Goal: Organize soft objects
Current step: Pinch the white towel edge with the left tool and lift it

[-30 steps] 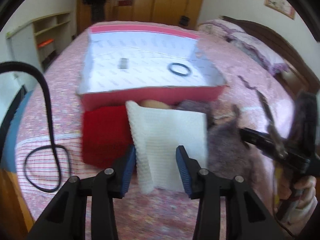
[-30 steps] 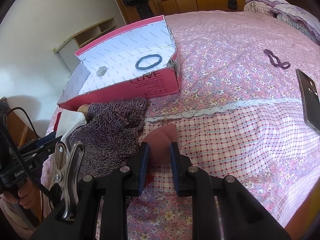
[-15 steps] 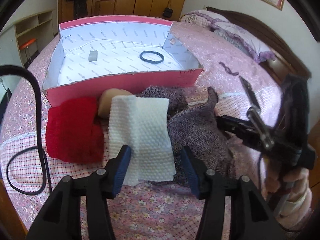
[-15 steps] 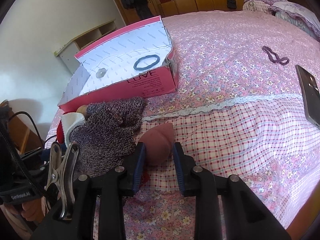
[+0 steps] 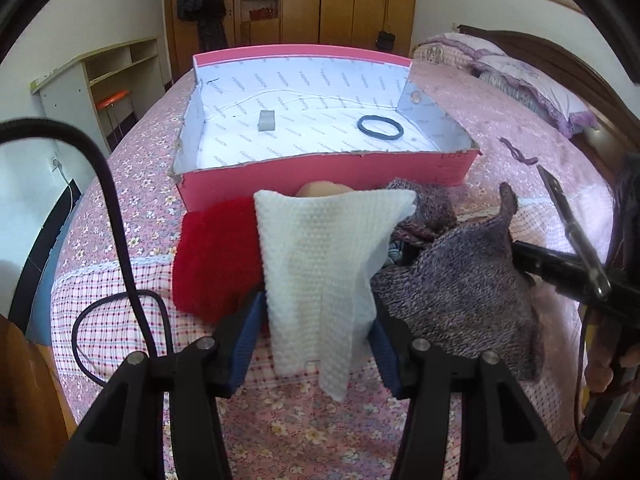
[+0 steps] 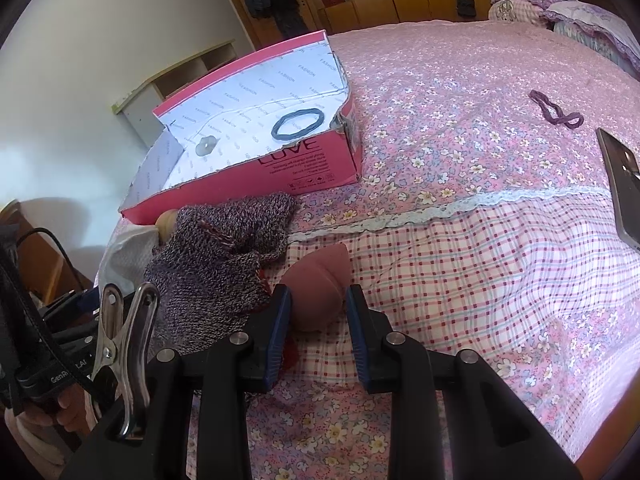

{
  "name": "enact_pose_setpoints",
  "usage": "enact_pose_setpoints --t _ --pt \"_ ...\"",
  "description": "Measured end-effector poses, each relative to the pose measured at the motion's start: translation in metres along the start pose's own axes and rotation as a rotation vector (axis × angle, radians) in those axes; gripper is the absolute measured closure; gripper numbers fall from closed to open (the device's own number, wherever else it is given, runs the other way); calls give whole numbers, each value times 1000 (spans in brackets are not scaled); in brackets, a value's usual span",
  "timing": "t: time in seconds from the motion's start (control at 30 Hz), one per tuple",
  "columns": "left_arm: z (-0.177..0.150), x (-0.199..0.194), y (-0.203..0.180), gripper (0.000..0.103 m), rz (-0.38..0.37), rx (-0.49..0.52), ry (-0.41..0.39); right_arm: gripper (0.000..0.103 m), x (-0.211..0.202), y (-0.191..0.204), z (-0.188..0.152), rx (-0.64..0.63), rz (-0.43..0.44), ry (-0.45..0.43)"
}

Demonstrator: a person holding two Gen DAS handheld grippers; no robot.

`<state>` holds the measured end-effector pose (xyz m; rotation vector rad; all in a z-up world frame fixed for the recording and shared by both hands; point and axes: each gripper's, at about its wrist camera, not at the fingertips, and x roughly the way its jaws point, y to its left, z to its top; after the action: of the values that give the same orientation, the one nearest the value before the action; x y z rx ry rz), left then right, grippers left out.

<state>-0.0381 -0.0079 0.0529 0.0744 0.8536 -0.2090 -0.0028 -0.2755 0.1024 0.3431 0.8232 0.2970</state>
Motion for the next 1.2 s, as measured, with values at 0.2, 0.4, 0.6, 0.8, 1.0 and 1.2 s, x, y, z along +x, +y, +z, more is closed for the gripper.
enact_pose_setpoints --t 0.2,0.4,0.6,0.8,1.0,1.2 --pt "-4 3 1 56 -21 9 -8 74 4 2 1 1 10 3" --pt "-3 13 9 90 -61 -54 5 74 5 0 0 3 25 2" --pt "-3 -4 11 91 -111 -52 -29 74 3 -4 -1 21 43 6" --pt "1 -17 11 91 -138 -52 -51 73 6 -2 3 37 48 6" --pt "0 -27 12 91 -122 -41 -78 59 19 -5 6 67 40 21" --pt "0 -33 18 91 -131 -56 -91 67 28 -2 6 73 77 12"
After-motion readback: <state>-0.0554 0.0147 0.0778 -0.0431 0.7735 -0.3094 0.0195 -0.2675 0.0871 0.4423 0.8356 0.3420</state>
